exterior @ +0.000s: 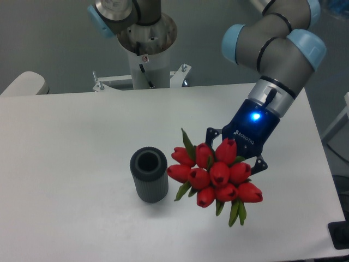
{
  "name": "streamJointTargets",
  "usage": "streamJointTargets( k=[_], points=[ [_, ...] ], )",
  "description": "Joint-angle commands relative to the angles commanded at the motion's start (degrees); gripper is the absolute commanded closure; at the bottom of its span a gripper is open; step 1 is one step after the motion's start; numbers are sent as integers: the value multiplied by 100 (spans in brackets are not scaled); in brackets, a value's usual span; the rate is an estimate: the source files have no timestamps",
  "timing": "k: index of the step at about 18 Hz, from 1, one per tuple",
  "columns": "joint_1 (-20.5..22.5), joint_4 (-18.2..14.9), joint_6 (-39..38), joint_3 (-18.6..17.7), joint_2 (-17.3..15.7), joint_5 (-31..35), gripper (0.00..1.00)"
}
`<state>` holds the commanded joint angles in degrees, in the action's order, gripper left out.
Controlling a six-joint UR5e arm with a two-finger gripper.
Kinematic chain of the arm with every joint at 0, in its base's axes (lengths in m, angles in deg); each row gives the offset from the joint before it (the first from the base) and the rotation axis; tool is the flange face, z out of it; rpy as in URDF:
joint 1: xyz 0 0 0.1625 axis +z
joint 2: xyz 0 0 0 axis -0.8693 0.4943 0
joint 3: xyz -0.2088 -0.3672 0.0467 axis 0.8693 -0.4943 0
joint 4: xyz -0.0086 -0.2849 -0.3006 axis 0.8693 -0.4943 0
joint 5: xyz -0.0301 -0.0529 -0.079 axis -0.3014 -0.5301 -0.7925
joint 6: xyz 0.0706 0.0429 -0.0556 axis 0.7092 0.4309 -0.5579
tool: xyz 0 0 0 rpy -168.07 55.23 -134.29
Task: Insert the flowers into the vase
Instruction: 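Hold the red tulip bouquet in the gripper beside the grey vase, then lift the tulips and swing the stems over the vase opening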
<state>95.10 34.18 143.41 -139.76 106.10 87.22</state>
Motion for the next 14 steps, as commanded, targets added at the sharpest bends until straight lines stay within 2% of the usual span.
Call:
streamJointTargets(
  k=[2,5,8,11,14],
  points=[
    [-9,17,26,-201,-87,-229,81],
    [-79,490,53,-579,-202,-703,80],
    [-88,667,79,-808,-237,-1222,79],
    [-97,782,131,-1195,-658,-1276,79],
    [-106,791,149,-1239,-712,-1302,79]
  ],
)
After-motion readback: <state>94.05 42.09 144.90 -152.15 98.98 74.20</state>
